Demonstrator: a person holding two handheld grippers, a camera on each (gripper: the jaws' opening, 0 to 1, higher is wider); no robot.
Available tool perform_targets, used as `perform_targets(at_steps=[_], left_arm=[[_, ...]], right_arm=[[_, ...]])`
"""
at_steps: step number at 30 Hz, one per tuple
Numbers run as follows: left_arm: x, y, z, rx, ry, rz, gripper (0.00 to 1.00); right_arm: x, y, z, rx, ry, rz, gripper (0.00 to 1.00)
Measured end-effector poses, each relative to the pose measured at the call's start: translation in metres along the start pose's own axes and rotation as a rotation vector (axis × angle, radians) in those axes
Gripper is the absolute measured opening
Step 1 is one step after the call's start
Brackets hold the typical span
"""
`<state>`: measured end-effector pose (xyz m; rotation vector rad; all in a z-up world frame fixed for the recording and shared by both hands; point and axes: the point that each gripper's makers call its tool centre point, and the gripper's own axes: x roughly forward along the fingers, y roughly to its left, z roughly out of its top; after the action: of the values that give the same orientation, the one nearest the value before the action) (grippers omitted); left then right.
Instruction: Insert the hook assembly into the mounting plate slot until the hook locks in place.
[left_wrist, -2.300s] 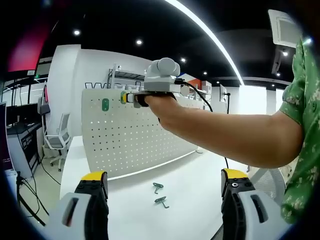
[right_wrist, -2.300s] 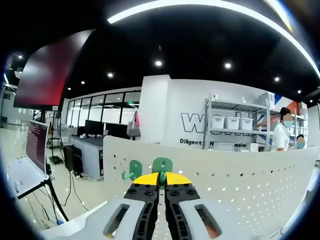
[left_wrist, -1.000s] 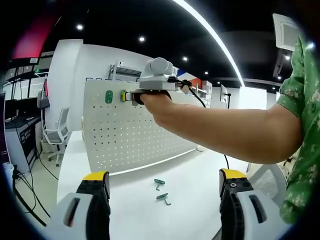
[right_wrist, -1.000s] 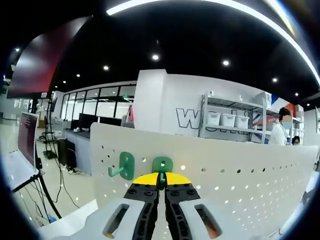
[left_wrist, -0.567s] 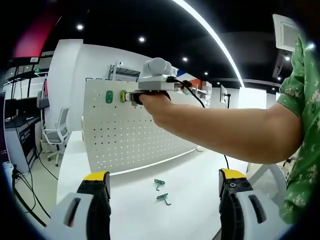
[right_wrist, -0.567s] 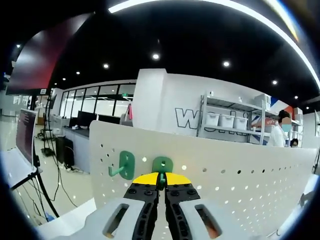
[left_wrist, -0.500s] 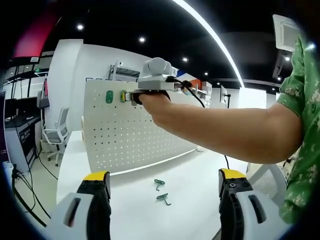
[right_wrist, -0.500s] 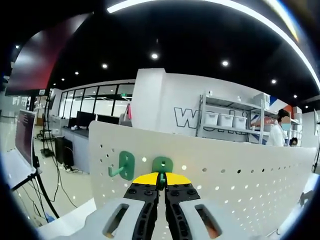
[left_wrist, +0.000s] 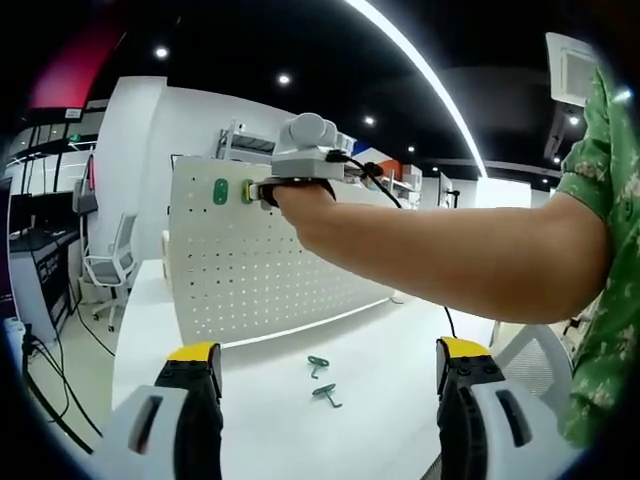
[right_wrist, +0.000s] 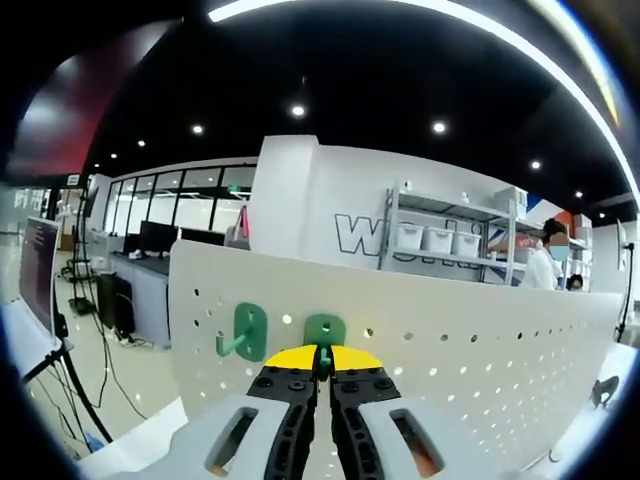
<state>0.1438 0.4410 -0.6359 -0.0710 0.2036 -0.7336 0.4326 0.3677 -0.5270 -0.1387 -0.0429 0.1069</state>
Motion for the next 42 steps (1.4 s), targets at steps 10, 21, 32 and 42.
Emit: perform_targets(at_steps=[10,21,32,42], left_arm=[[-0.006,0.003,-0.002,0.002,0.005,0.011,0.91],[-0.011,0.006,-0.003,-0.001,0.005,0.022,0.9],[-0.012,0.003,0.006,0.022,-0.004,0.031,0.91],[-0.015,-0.002,0.023,0.048,-0.032,0.044,0.91]], right_arm=[[0.001,0.0,0.003,0.058,-0.009,-0.039,0.04],[0.001,-0.002,0.001,0.018,-0.018,-0.042,0.04],[-0.004,-0.003,0.002,0.025,-0.015,-0.025,0.08],[-0.022,-0.007,-0.001,0.042,-0.009,-0.001,0.14]])
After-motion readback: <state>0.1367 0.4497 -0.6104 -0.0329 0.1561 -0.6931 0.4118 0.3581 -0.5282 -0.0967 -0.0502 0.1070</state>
